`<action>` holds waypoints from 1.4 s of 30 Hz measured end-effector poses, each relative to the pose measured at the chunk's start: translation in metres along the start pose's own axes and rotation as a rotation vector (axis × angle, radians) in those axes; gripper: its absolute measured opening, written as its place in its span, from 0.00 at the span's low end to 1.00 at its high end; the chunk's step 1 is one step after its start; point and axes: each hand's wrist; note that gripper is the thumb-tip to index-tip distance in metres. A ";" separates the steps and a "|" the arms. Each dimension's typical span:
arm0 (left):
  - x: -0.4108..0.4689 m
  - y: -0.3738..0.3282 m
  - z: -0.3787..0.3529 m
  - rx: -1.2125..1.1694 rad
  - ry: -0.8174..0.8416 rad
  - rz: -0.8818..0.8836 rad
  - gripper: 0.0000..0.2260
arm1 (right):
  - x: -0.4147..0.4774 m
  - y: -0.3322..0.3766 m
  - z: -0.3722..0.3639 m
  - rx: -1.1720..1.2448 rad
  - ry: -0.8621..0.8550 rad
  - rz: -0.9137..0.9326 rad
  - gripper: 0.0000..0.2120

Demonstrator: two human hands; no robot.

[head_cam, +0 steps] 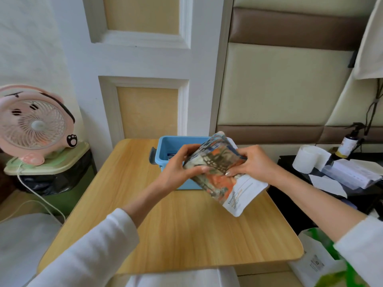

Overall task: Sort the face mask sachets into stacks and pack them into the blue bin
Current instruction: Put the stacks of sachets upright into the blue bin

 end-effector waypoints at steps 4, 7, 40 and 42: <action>0.016 0.026 0.014 0.186 0.048 -0.021 0.54 | 0.007 -0.020 0.029 0.143 -0.164 -0.052 0.13; 0.037 0.041 0.013 0.978 0.165 -0.004 0.56 | 0.022 -0.017 0.052 0.242 -0.348 -0.023 0.12; 0.063 0.039 0.001 1.138 0.257 -0.043 0.31 | 0.142 0.016 -0.048 -0.859 0.380 0.144 0.18; 0.061 0.039 0.001 1.142 0.268 -0.054 0.33 | 0.151 0.018 -0.042 -0.724 0.492 0.010 0.20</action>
Point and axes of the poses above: each hand's wrist, its own x-axis towards the middle knuckle, its own z-axis out of the back of the hand, y = z × x, and after that the axes turned 7 degrees about x, right-handed
